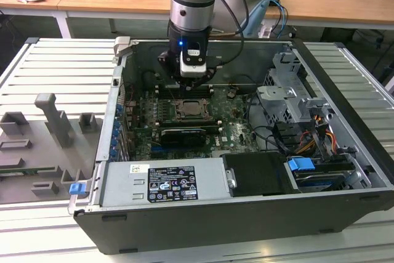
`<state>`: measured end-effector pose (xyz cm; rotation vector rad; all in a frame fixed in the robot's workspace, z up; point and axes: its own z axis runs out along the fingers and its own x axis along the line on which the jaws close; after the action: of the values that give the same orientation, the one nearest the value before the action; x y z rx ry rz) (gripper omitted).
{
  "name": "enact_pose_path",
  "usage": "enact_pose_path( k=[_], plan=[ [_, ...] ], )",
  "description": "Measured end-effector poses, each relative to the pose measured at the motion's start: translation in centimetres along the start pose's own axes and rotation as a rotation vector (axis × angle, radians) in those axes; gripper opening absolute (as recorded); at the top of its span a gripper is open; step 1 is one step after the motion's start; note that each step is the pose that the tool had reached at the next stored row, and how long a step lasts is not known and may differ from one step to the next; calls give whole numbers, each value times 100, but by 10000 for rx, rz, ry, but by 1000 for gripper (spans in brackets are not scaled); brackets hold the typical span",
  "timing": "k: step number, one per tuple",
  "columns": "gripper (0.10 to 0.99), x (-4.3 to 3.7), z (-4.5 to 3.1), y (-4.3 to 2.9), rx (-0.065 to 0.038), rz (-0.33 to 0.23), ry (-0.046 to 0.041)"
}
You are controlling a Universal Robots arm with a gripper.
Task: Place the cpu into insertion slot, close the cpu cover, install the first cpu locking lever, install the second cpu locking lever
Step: 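Install the first cpu locking lever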
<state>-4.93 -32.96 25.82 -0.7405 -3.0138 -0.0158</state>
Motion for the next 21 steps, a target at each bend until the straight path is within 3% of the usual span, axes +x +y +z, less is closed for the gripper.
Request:
enact_pose_path(
  k=[4,6,7,8,9,11,16,19,21],
  plan=[
    [106,0,-1,0,40,-1035,-3],
    [106,0,0,-1,-4,-1257,-124],
    [106,3,1,-2,-70,-1281,-270],
    [106,5,2,-3,-164,-1303,-480],
    [106,9,2,-5,-323,-1334,-843],
    [106,10,6,-5,-429,-1505,-1071],
    [106,10,18,-6,-462,-2648,-1086],
    [106,14,24,-9,-493,-3061,-1124],
    [106,15,25,-8,-487,-3196,-925]
  ],
)
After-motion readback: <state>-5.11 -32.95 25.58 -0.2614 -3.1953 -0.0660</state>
